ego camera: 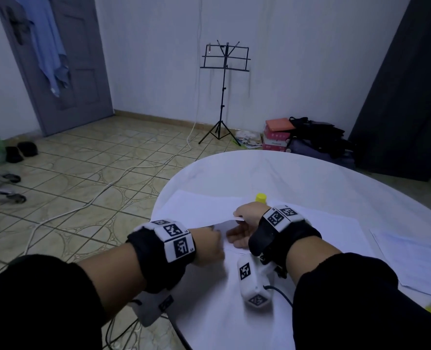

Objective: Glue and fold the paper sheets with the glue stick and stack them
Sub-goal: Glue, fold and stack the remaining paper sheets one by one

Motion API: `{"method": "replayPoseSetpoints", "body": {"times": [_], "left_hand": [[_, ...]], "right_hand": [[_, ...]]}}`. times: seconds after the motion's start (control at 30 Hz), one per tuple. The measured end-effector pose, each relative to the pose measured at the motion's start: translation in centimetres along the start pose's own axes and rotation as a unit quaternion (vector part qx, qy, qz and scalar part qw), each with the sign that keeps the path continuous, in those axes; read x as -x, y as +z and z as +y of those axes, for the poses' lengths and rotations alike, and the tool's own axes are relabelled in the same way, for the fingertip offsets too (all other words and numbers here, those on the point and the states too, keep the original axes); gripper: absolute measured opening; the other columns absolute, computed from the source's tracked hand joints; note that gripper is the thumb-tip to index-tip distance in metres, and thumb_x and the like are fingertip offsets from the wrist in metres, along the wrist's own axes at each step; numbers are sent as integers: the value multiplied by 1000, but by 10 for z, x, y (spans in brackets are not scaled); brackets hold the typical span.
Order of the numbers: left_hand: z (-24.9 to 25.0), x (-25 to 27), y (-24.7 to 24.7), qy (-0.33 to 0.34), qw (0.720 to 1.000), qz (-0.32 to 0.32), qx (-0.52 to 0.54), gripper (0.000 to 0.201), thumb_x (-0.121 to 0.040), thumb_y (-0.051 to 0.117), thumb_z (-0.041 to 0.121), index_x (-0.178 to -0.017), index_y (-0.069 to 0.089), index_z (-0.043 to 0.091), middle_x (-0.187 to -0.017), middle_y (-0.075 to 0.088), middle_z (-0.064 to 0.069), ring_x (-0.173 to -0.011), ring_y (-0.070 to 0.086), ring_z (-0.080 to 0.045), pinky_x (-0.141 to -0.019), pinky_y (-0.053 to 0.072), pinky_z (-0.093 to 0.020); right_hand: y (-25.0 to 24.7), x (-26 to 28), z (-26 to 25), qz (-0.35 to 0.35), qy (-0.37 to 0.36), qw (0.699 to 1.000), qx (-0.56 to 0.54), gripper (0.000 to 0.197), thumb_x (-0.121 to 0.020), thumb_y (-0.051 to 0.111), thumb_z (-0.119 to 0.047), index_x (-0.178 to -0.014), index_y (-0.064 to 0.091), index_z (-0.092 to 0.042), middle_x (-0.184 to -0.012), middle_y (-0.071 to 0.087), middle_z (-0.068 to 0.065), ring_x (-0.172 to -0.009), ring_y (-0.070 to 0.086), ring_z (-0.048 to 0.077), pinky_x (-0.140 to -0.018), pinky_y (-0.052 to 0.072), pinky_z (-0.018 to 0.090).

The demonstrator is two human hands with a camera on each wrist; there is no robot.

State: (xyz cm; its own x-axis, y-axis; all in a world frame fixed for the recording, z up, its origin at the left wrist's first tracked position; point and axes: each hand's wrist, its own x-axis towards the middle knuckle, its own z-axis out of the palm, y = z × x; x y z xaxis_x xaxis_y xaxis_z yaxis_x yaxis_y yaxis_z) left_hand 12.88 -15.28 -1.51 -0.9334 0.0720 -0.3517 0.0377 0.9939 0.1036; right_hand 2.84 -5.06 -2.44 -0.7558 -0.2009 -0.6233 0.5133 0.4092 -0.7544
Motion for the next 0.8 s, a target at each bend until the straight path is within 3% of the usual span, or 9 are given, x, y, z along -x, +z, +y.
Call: {"method": "replayPoseSetpoints", "body": {"times": [0.07, 0.13, 0.23, 0.27, 0.37, 0.5, 0.6, 0.73, 0.8], "left_hand": [[-8, -5, 2, -36, 999, 2, -8, 43, -98, 39, 31, -130, 43, 2, -135, 49, -18, -121, 48, -29, -100, 37, -32], [-17, -10, 5, -60, 998, 0, -12, 41, -98, 39, 30, -131, 44, 5, -136, 49, -14, -124, 48, -28, -102, 35, -31], [-29, -15, 6, -92, 995, -10, -27, 42, -98, 37, 33, -131, 48, 11, -138, 48, -12, -125, 47, -29, -104, 37, -32], [-33, -18, 6, -94, 995, -4, -27, 42, -98, 37, 35, -131, 51, 13, -138, 48, -12, -125, 47, -29, -104, 38, -33], [-38, -22, 0, -107, 994, -3, -6, 43, -100, 38, 33, -136, 47, 13, -140, 47, -10, -127, 45, -27, -103, 36, -29], [-38, -27, -4, -155, 987, 2, 50, 57, -99, 37, 36, -150, 20, 17, -151, 28, -13, -138, 31, -32, -110, 28, -33], [-30, -25, -10, -169, 980, -1, 106, 49, -102, 36, 26, -145, 32, 3, -150, 35, -15, -137, 34, -28, -105, 30, -25], [-26, -16, -19, -175, 976, 26, 124, 52, -103, 31, 34, -150, 25, 13, -157, 21, -8, -145, 20, -25, -116, 18, -32], [-23, -9, -26, -190, 962, 66, 185, 49, -102, 30, 37, -146, 34, 15, -153, 32, -7, -140, 30, -25, -113, 25, -35]], "right_hand": [[-2, 3, 0, -6, 0, 1000, 9, 22, -97, 38, -17, -79, 41, -5, -68, 61, 21, -61, 60, 30, -57, 47, 35], [-5, 3, -1, -18, 10, 1000, -9, 23, -96, 38, -16, -76, 39, -7, -75, 62, 22, -66, 62, 31, -60, 48, 36], [-8, 10, -3, -42, 12, 998, -49, 21, -96, 39, -18, -77, 39, -8, -94, 65, 17, -90, 66, 35, -84, 49, 43], [-11, 15, -4, -53, 9, 997, -57, 22, -96, 39, -19, -77, 39, -8, -93, 64, 19, -88, 65, 36, -84, 48, 46], [-21, 33, -10, -62, -42, 994, -81, 24, -97, 36, -17, -74, 36, -9, -82, 62, 25, -76, 64, 37, -72, 49, 50], [-49, 61, -14, -72, -85, 986, -123, 25, -98, 35, -17, -73, 35, -11, -74, 68, 24, -64, 69, 35, -61, 55, 43], [-68, 84, -8, -67, -108, 983, -134, 27, -98, 36, -17, -72, 37, -10, -75, 69, 25, -68, 69, 34, -64, 53, 42], [-90, 114, 9, -59, -132, 978, -152, 12, -99, 37, -17, -93, 40, -7, -78, 69, 25, -67, 69, 34, -66, 53, 46], [-101, 127, 20, -53, -144, 976, -157, 14, -100, 38, -17, -108, 40, -7, -79, 68, 25, -65, 69, 34, -64, 54, 45]]}}
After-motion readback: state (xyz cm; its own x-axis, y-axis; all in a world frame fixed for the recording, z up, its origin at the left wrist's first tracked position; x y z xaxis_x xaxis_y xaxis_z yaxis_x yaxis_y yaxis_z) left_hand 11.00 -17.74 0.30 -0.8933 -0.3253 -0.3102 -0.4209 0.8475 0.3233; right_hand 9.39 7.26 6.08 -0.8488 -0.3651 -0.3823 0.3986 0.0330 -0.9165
